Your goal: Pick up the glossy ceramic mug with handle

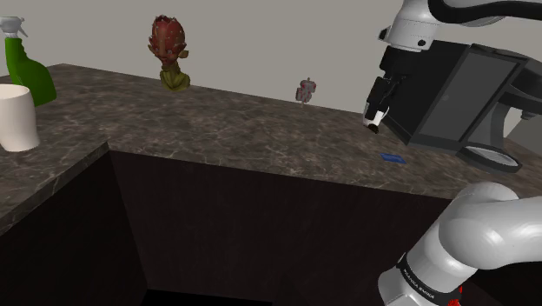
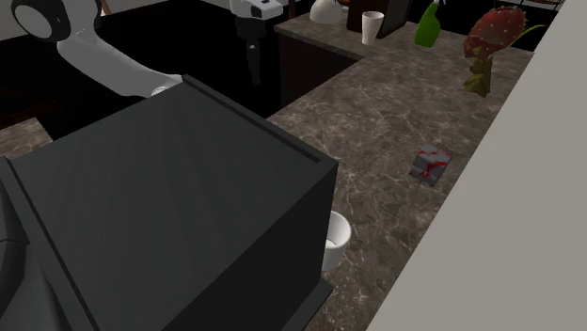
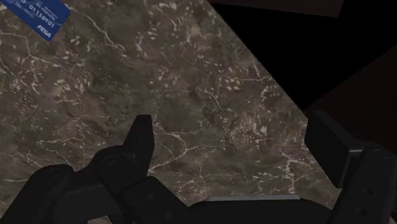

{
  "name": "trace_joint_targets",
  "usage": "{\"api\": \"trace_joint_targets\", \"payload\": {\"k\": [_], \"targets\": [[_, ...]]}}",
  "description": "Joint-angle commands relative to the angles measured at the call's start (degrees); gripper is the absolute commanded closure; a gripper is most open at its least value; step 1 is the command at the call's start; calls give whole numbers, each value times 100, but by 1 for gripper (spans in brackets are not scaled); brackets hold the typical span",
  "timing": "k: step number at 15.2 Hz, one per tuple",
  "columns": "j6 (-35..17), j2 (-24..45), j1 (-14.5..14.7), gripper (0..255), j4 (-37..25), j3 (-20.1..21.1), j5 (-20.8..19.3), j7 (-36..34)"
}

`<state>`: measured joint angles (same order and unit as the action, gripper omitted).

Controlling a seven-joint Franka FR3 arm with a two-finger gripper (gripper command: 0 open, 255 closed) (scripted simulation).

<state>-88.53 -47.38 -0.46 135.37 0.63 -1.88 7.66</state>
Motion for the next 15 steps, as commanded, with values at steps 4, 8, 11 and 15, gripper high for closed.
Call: {"api": "trace_joint_targets", "payload": {"k": [4,8,11,15], "targets": [[-286,362,-153,0,-84,-272,-233,212],[-656,901,-338,0,-281,-626,-495,479],[-916,1343,-460,0,-491,-885,-650,673],[-1230,1972,-599,0,-853,-1225,-789,931]]}}
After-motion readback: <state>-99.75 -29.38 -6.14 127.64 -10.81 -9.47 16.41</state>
